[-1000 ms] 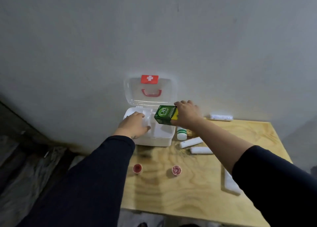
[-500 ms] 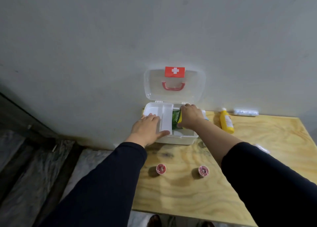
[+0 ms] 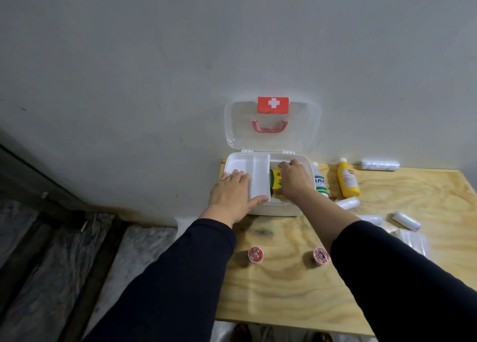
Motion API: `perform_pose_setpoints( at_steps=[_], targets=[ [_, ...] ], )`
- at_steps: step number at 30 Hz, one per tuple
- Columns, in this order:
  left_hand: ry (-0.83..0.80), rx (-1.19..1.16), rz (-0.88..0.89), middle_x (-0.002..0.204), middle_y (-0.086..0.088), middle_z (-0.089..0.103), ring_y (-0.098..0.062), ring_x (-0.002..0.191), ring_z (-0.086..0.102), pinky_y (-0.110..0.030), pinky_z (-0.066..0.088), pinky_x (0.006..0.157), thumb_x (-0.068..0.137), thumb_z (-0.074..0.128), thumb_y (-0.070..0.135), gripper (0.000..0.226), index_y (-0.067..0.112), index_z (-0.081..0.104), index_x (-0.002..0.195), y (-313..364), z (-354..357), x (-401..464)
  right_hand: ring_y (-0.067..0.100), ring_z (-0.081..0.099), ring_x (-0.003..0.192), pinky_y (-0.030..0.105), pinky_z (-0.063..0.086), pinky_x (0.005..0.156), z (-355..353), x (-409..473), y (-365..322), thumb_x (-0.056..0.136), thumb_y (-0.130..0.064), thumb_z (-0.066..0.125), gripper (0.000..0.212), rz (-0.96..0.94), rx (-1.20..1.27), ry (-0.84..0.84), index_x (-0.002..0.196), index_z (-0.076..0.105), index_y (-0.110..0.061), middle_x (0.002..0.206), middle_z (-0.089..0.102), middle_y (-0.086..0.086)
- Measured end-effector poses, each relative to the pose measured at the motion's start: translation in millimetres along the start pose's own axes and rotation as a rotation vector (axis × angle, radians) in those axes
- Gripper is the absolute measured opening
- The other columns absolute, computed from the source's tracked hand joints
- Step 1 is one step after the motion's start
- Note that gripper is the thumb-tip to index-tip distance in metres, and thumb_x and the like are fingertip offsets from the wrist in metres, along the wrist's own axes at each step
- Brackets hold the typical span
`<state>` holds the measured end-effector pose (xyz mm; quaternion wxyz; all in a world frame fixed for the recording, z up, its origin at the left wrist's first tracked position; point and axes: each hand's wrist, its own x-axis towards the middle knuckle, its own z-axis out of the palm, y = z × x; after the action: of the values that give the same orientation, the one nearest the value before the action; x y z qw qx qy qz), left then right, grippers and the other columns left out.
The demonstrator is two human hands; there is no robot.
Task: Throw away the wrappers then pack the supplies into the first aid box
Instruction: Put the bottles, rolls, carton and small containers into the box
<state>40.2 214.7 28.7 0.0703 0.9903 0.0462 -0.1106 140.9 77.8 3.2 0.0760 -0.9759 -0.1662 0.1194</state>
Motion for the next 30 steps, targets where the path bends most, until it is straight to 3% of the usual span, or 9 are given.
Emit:
perform_pose_setpoints(
  at_steps=[7, 11, 15, 17, 25, 30],
  targets=[
    [0.027, 0.000, 0.004, 0.157, -0.006, 0.032, -0.022, 0.148, 0.023, -0.037, 0.014, 0.121, 0.090, 0.036, 0.069, 0.084, 0.012, 0.029, 0.151, -3, 7, 4, 0.031, 0.045, 0.124, 0.037, 0.044, 0.099, 2, 2, -7, 0.080, -0.007, 0.072, 0.059, 0.081, 0.153, 0.035, 0.133, 0.046, -0.008, 0.133, 0.046, 0.014],
    [0.018, 0.016, 0.013, 0.152, -0.006, 0.039, -0.022, 0.142, 0.033, -0.036, 0.022, 0.118, 0.088, 0.037, 0.070, 0.082, 0.013, 0.035, 0.147, -3, 4, 5, 0.029, 0.048, 0.125, 0.035, 0.043, 0.102, -9, -5, -3, 0.079, -0.007, 0.073, 0.066, 0.059, 0.222, 0.005, 0.138, 0.044, -0.008, 0.138, 0.044, 0.012],
    [-0.026, 0.037, -0.018, 0.133, -0.007, 0.054, -0.028, 0.122, 0.052, -0.039, 0.045, 0.097, 0.086, 0.041, 0.071, 0.075, 0.014, 0.048, 0.135, 0, -8, 8, 0.027, 0.053, 0.122, 0.032, 0.042, 0.102, -32, -22, 10, 0.084, -0.010, 0.068, 0.055, 0.008, 0.256, 0.078, 0.135, 0.050, -0.008, 0.135, 0.050, 0.012],
    [-0.029, 0.041, -0.011, 0.129, -0.008, 0.056, -0.030, 0.118, 0.054, -0.040, 0.046, 0.091, 0.089, 0.041, 0.067, 0.069, 0.013, 0.050, 0.131, 7, -19, 11, 0.027, 0.054, 0.120, 0.031, 0.043, 0.100, -47, -31, 19, 0.084, -0.006, 0.064, 0.051, 0.002, 0.248, 0.140, 0.134, 0.052, -0.009, 0.130, 0.054, 0.011],
    [0.021, -0.009, 0.195, 0.145, -0.004, 0.048, -0.027, 0.130, 0.048, -0.039, 0.042, 0.100, 0.096, 0.043, 0.052, 0.058, 0.017, 0.044, 0.142, 102, -43, 17, 0.031, 0.056, 0.116, 0.036, 0.047, 0.094, -70, -87, 94, 0.084, -0.009, 0.059, 0.040, 0.177, 0.172, 0.138, 0.125, 0.058, -0.006, 0.125, 0.057, 0.015],
    [-0.072, -0.011, 0.288, 0.134, -0.002, 0.056, -0.027, 0.122, 0.053, -0.039, 0.044, 0.084, 0.093, 0.043, 0.054, 0.050, 0.021, 0.053, 0.129, 170, -22, 12, 0.030, 0.052, 0.120, 0.037, 0.045, 0.097, -62, -129, 158, 0.087, -0.015, 0.058, 0.039, 0.326, 0.153, 0.094, 0.125, 0.056, -0.006, 0.128, 0.053, 0.014]
  ],
)
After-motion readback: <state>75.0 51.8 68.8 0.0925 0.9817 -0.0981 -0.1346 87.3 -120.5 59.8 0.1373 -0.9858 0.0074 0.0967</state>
